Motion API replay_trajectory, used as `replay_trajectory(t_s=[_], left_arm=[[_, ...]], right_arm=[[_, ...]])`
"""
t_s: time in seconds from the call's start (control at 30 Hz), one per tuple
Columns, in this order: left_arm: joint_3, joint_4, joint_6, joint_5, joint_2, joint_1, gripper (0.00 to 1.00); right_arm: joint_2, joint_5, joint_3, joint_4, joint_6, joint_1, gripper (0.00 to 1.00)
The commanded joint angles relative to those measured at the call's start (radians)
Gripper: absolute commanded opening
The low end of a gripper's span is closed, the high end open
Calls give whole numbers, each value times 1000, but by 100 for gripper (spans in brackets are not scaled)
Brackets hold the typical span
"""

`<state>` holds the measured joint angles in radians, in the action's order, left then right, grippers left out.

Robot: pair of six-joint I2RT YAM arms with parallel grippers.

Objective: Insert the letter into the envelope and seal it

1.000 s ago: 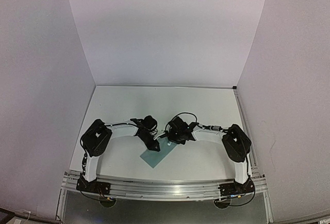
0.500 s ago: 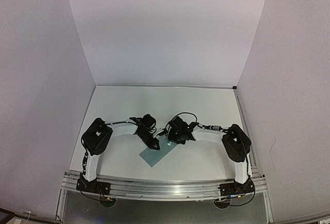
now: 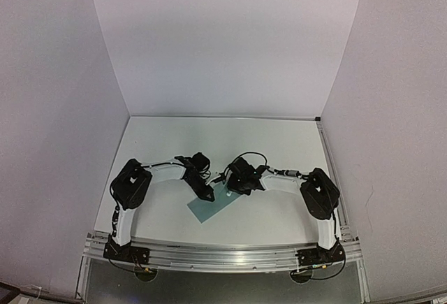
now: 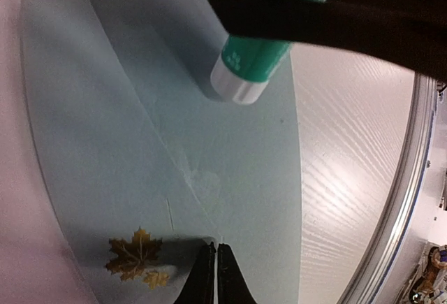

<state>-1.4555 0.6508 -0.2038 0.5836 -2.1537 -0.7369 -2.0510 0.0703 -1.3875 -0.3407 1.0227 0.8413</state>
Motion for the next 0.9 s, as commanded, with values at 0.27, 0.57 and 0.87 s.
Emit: replay_trajectory(t_s=[0.27,0.57,0.87], left_arm=[[169,85,-74,-141,90,31,5],[39,33,-11,-137,-10,23,5],[-97,-15,58,-96,-102,8,5]], right_arm=[[-86,-1,5,-75,-13,2,0],[-105,-20,-23,-77,-26,2,0],[-130,-49,-39,-77,-29,2,0]])
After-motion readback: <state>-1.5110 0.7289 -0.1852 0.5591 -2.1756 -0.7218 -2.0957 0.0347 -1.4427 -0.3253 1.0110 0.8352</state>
